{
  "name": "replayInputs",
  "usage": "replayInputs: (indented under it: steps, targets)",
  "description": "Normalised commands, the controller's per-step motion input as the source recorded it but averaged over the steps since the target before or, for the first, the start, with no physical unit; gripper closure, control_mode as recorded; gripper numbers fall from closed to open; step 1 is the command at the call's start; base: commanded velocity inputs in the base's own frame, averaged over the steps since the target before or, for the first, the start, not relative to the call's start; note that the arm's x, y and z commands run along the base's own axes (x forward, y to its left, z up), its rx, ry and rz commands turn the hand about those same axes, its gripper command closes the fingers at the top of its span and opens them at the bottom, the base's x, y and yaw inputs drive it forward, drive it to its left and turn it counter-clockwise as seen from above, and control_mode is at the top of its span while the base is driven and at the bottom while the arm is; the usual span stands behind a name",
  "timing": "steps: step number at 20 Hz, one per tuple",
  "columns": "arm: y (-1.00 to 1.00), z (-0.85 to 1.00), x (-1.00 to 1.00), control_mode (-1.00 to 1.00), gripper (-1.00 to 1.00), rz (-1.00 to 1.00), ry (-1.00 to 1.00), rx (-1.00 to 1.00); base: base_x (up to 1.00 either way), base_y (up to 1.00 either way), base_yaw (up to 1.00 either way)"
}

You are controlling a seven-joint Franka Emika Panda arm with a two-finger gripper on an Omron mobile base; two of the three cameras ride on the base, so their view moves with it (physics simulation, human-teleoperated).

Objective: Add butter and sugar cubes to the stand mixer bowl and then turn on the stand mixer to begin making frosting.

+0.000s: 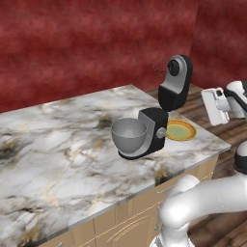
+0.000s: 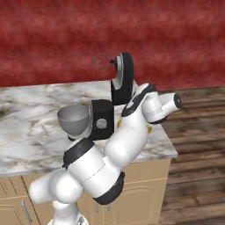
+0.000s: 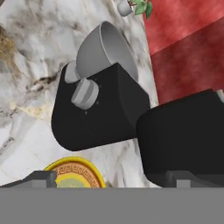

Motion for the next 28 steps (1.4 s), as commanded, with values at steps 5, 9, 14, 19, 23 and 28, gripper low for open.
replayInputs:
  steps: [5,9,14,19,23,28]
  targets:
    - [0.00,-0.10,0.25,-1.00,-1.00,0.00,0.00,0.00,0.00,0.00,0.00]
    - [0.00,-0.08,0.26,-1.00,-1.00,0.00,0.00,0.00,0.00,0.00,0.00]
    - [0.00,-0.07,0.29,-1.00,-1.00,0.00,0.00,0.00,0.00,0.00,0.00]
    - [0.00,-0.07,0.28,-1.00,-1.00,0.00,0.00,0.00,0.00,0.00,0.00]
    - [0.00,-0.03,0.28,-1.00,-1.00,0.00,0.00,0.00,0.00,0.00,0.00]
    - [0.00,0.00,0.21,-1.00,-1.00,0.00,0.00,0.00,0.00,0.00,0.00]
